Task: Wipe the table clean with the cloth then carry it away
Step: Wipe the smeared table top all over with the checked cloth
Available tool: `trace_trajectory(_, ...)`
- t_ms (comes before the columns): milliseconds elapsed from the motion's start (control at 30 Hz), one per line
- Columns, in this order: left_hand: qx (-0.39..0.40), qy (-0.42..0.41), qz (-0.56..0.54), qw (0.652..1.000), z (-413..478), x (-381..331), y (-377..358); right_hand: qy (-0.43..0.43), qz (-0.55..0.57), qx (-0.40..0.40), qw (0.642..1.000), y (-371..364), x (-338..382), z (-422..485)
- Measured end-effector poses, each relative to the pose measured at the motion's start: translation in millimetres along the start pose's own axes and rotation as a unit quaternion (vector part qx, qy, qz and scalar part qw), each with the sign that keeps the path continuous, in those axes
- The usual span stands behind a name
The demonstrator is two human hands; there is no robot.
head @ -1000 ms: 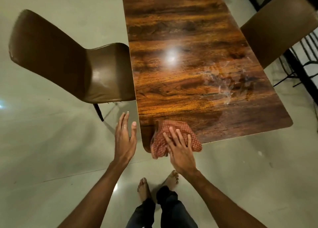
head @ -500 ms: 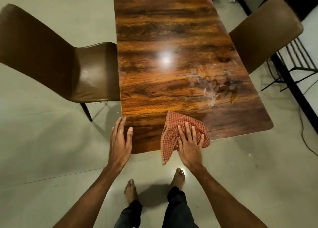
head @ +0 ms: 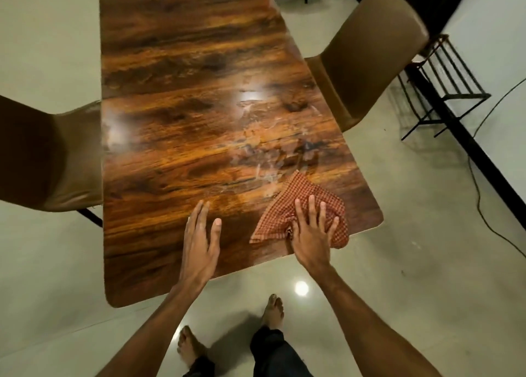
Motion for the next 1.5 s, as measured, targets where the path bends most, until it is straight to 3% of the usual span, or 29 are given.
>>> trace_trajectory(133,0.014,-0.009,0.008,1.000,11,-29,-33,0.162,-0.001,0.036,0.986,-23,55,-25)
trace_trajectory(200,0.016,-0.013,0.020,1.000,16,-38,-42,0.213,0.000,0.031,0.977,-23,47,-21)
trace_trajectory(367,0.036,-0.029,0.022,0.999,30,-57,-63,0.007,-0.011,-0.023,1.000,16,-70,44)
trace_trajectory(433,0.041,-0.033,0.018,0.998,36,-62,-71,-0.035,0.009,-0.024,0.999,23,-73,54)
trace_trajectory(500,0.044,-0.028,0.024,0.998,42,-67,-76,0.005,0.008,-0.012,1.000,13,-34,47)
trace_trajectory(633,0.039,-0.036,0.033,0.998,54,-65,-74,0.215,-0.018,0.026,0.976,-12,30,24)
trace_trajectory(700,0.029,-0.033,0.027,0.999,63,-59,-67,0.189,-0.013,0.012,0.982,0,5,52)
trace_trajectory(767,0.010,-0.021,0.022,0.999,73,-47,-56,0.092,-0.012,0.008,0.996,15,-18,88)
trace_trajectory(867,-0.024,-0.005,-0.007,1.000,90,-30,-38,0.025,0.001,0.011,1.000,26,8,120)
trace_trajectory(967,-0.040,-0.002,-0.020,0.999,112,-21,-25,0.146,-0.025,0.028,0.989,7,103,101)
trace_trajectory(1067,-0.064,0.005,-0.013,0.998,137,-15,-8,0.325,-0.044,0.092,0.940,-22,166,74)
trace_trajectory(1100,-0.068,0.007,-0.016,0.998,144,-12,-2,0.347,-0.048,0.093,0.932,-21,165,85)
trace_trajectory(1167,-0.072,0.017,-0.026,0.997,159,-3,11,0.310,-0.066,0.079,0.945,-5,146,135)
trace_trajectory(1267,-0.074,0.029,-0.031,0.996,174,11,29,0.166,-0.080,0.059,0.981,24,123,206)
trace_trajectory(1333,-0.085,0.045,-0.043,0.994,183,20,40,0.146,-0.077,0.057,0.985,24,152,210)
trace_trajectory(1400,-0.093,0.059,-0.055,0.992,189,25,48,0.213,-0.077,0.071,0.971,7,204,178)
trace_trajectory(1500,-0.113,0.080,-0.066,0.988,196,38,61,0.383,-0.086,0.098,0.915,-23,254,136)
Point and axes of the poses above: each hand's wrist, its own z-axis towards the middle knuckle, its own y-axis out of the back of the hand, x = y × z, the point moved 4 cm from there along z, towards the middle knuckle
